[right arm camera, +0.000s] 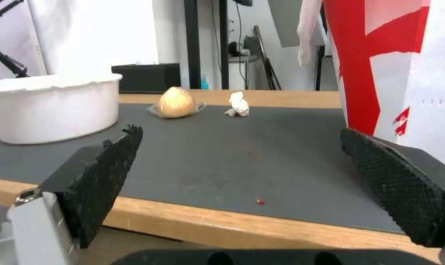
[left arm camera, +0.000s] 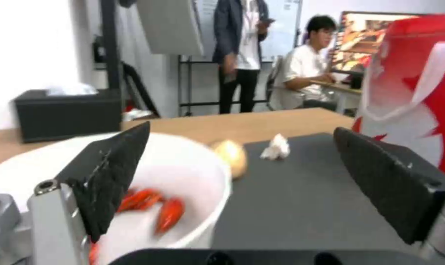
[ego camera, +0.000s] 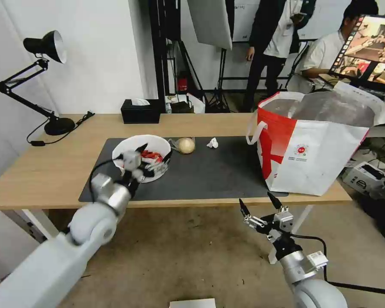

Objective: Pick up the trash from the table and place it into the takeout bag.

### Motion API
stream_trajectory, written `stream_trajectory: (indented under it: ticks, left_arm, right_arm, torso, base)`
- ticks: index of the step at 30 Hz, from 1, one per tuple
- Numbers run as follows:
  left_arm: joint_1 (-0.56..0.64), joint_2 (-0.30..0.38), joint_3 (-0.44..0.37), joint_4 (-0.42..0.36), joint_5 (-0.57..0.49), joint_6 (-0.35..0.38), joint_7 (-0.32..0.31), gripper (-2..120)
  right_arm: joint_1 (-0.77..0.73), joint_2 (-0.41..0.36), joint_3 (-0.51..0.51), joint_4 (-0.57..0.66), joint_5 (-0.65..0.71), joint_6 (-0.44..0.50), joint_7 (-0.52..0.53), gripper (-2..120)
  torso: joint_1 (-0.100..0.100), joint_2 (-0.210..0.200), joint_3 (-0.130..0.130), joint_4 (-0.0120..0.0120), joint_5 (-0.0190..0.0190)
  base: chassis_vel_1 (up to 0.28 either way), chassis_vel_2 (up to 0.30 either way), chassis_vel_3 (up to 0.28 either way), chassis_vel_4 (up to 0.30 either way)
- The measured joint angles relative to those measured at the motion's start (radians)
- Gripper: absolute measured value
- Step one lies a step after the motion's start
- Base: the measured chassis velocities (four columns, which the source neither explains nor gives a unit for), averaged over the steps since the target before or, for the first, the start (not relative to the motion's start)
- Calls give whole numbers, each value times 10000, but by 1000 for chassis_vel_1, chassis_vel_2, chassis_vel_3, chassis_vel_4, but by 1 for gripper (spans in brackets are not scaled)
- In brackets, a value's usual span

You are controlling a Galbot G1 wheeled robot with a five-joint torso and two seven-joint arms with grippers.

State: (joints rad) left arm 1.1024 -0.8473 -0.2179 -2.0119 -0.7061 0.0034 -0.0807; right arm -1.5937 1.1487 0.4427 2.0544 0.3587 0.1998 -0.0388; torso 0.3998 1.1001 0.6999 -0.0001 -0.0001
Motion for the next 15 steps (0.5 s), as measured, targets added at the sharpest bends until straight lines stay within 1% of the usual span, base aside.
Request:
stream_trajectory:
  ticks: [1,3,4,7,8,9,11,13,15]
  left_arm:
    - [0,0,0,0,0,0,0,100]
    - [834,-225,-589,-177,433,-166,19,100]
    - [834,-225,-589,-177,433,-166,19,100]
    - [2216,-775,-1463,-278,1319,-477,85,100]
    - [2216,-775,-1463,-278,1319,-477,85,100]
    - [2537,-984,-1628,-234,1580,-608,169,100]
    - [2841,-1256,-1639,-101,1853,-728,253,100]
    - [2976,-1353,-1666,-30,2017,-806,278,100]
    - [3382,-1684,-1903,172,2514,-1059,310,100]
  right_arm:
    - [0,0,0,0,0,0,0,100]
    - [56,-14,-47,-38,-5,15,48,100]
    - [56,-14,-47,-38,-5,15,48,100]
    - [77,-41,-57,-93,0,78,69,100]
    - [77,-41,-57,-93,0,78,69,100]
    - [-39,-16,106,-88,-10,166,99,100]
    - [-346,87,463,-41,-43,337,173,100]
    - [-394,100,532,-41,-43,386,205,100]
    - [-457,100,629,-69,-42,501,235,100]
  torso:
    - [0,0,0,0,0]
    - [0,0,-1,0,2]
    - [0,0,-1,0,2]
    - [0,0,0,3,0]
    - [0,0,0,3,0]
    - [0,0,0,4,3]
    - [0,0,0,-5,0]
    - [0,0,0,-6,2]
    - [0,-1,0,0,2]
  base:
    - [0,0,0,0]
    - [0,0,0,0]
    - [0,0,0,0]
    - [0,0,0,0]
    - [0,0,0,0]
    - [0,0,0,0]
    - [0,0,0,0]
    - [0,0,0,0]
    - [0,0,0,0]
